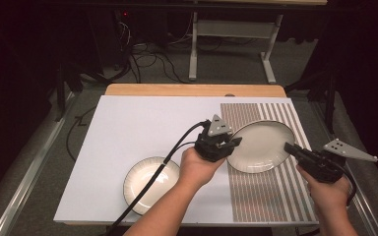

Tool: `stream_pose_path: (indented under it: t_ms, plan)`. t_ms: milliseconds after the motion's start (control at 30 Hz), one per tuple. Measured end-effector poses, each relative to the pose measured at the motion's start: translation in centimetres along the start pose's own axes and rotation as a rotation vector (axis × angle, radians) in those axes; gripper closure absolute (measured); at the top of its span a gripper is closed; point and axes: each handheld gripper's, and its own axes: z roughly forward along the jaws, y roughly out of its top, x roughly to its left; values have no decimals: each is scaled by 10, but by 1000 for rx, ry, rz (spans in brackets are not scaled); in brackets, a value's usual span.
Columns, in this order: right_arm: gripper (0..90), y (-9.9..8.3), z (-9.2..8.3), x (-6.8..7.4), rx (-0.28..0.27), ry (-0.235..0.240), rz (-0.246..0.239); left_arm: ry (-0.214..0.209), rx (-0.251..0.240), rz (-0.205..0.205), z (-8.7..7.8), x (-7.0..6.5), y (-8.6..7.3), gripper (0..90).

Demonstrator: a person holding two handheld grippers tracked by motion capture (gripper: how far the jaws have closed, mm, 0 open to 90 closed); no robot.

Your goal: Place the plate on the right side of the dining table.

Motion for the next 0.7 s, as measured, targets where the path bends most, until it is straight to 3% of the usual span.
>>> stream_pose_path:
  t_ms: [367, 700]
  plan:
    - [871, -4, -9, -18, -9, -42, 21, 0, 37, 16, 23, -8, 13, 782]
    - [871, -10, -10, -29, 13, -79, 27, -18, 66, -21, 45, -5, 8, 773]
